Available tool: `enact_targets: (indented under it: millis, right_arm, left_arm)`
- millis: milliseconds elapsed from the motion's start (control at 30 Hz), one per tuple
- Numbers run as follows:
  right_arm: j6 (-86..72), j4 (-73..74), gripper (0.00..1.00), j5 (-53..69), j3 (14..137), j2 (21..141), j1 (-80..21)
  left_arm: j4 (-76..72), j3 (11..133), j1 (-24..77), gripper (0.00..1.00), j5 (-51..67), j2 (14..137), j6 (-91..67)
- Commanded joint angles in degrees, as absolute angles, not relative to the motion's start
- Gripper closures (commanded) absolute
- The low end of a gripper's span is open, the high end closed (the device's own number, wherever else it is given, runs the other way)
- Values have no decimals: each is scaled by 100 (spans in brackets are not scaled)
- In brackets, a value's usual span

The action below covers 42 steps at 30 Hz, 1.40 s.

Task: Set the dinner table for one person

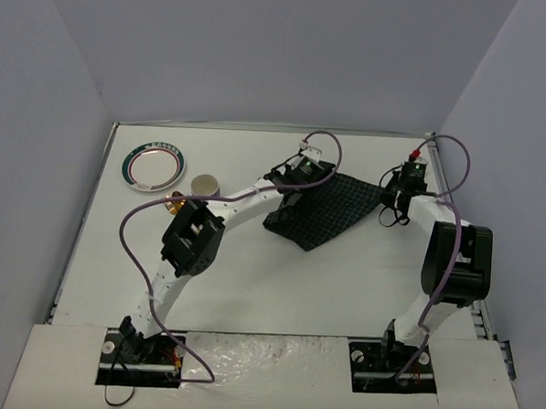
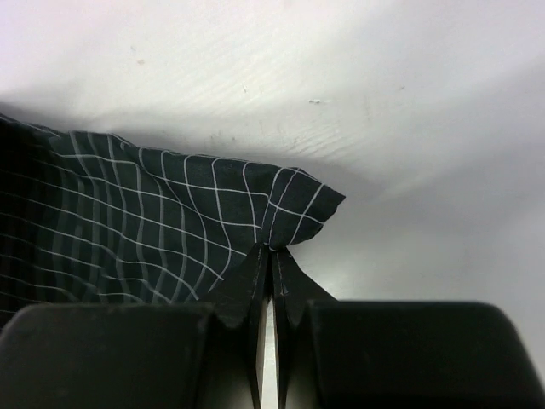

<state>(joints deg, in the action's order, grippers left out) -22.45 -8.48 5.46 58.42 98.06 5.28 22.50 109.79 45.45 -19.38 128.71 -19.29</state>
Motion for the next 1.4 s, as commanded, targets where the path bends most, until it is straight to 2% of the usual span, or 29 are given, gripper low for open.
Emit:
enact_targets:
  millis: [0,100,200,367,500,533,600,667,733,833,1067,1200,1367]
  right_arm:
    - [-1870,218,100,-150,6803,8572,562]
    - [-1735,1090,100,-192,7312,8337,557]
    - [-1571,1764,99,-269,7638,8146,562]
    - [-1507,2035,93,-266,7595,8378,561]
    - [-1465,1917,89,-289,7465,8855,539]
    - [-1455,1799,86,-284,7395,9081,512]
    - [-1450,1547,70,-169,7245,9355,486]
    - [-1471,1323,55,130,7078,9428,476]
    - [-1484,1142,47,272,6916,9385,482]
    - [-1471,1026,42,341,6770,9247,478]
    - [-1575,759,40,392,6380,9259,280]
    - [-1145,598,39,448,6442,9273,-216]
    - [-712,282,34,927,6543,9319,-780]
  left_arm:
    - [2554,11021,4500,100,-1839,11075,-2147]
    - [3079,10795,4500,100,-1509,10535,-2709]
    - [3079,9966,4492,100,-1162,9767,-3357]
    - [2555,8202,4412,100,-828,8773,-4020]
    - [2059,7260,4383,100,-913,8643,-4187]
    - [1699,6889,4373,99,-908,8740,-4203]
    - [1075,6486,4346,98,-913,8968,-4180]
    - [805,6324,4307,98,-1005,9343,-4056]
    - [725,6387,4259,98,-1098,9811,-3917]
    - [781,6629,4254,99,-1237,10212,-3649]
    - [749,6802,4254,95,-1693,10336,-3251]
    - [808,7144,4254,82,-1827,10450,-2867]
    - [1176,7727,4263,54,-2051,10311,-2453]
